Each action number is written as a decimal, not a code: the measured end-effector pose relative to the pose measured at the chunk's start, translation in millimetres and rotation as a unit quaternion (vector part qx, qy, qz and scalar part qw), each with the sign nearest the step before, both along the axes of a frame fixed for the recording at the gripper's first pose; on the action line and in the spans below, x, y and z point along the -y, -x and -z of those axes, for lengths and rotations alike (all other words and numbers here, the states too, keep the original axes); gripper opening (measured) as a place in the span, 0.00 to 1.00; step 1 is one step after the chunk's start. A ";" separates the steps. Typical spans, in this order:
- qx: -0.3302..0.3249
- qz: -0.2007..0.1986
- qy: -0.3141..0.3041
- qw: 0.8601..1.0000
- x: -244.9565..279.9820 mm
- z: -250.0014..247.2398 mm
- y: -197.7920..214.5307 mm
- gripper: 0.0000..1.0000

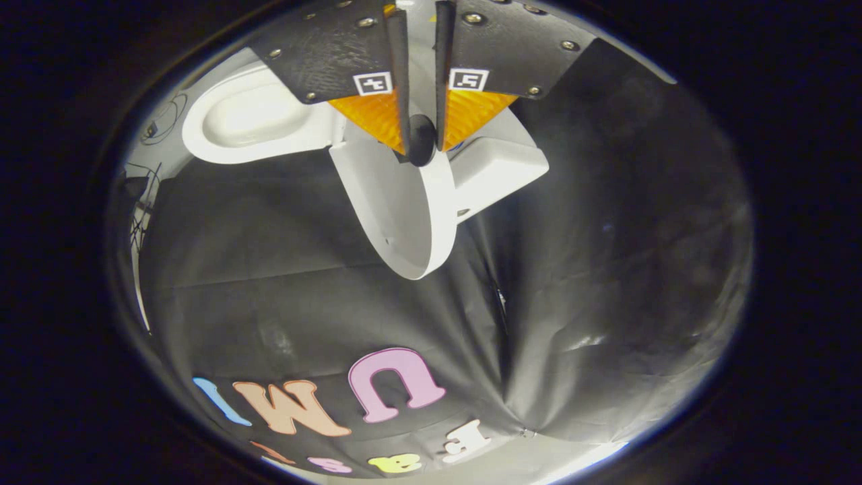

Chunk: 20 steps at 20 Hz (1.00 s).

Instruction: Open the toilet lid.

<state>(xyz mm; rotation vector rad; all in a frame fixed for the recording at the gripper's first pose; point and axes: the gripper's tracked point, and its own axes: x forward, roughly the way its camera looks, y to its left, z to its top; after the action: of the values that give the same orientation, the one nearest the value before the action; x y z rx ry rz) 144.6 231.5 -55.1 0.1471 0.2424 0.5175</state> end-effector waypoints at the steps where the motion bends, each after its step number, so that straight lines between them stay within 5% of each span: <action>1: 0.005 0.000 0.009 1.000 3.0 -1.7 0.1 0.19; 6: 0.035 0.040 0.056 0.997 45.0 -8.5 -3.2 0.44; 11: 0.054 0.053 0.077 0.994 92.1 -21.5 -0.5 0.84; 20: 0.083 0.098 0.099 0.987 183.4 -37.9 -6.9 0.84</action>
<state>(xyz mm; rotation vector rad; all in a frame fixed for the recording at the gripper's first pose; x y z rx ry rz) 151.5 48.2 -17.2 -0.0652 0.1141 0.3057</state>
